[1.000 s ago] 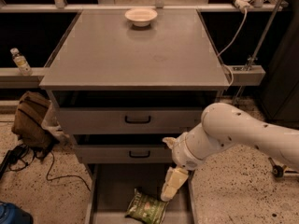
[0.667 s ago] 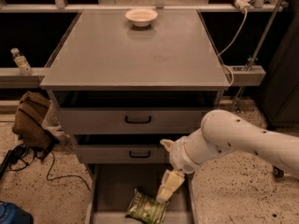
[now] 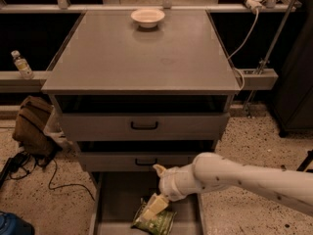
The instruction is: Pick green jalapeno chip bag from bottom drawer and place on counter
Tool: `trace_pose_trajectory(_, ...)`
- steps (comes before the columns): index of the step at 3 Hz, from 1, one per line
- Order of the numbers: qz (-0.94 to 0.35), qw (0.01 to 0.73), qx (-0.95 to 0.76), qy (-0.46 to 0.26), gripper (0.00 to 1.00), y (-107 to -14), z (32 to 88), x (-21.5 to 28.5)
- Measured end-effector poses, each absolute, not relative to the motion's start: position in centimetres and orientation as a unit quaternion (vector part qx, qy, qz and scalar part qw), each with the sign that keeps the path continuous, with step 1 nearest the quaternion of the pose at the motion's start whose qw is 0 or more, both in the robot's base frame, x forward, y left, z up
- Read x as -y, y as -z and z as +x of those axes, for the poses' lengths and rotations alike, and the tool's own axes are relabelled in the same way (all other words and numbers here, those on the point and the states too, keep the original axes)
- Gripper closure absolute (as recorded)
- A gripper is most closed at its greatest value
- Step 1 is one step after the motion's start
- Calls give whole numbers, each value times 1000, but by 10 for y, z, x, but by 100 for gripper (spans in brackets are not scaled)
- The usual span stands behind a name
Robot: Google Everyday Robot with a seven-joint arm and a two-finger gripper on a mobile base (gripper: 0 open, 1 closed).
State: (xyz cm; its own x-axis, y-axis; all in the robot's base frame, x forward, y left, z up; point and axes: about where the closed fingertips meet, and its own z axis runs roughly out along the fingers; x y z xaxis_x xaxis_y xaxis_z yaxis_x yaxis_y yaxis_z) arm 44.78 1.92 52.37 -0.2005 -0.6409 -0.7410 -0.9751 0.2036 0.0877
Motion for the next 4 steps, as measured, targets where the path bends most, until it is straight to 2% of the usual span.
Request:
trace_pose_trajectory(1, -512, 299, -750, -294, 0, -454, 469, -40)
trace_pose_trajectory(2, -491, 320, -760, -282, 0, -442, 482, -42)
trace_pose_trajectory(4, -496, 310, -770, -253, 0, -407, 483, -35)
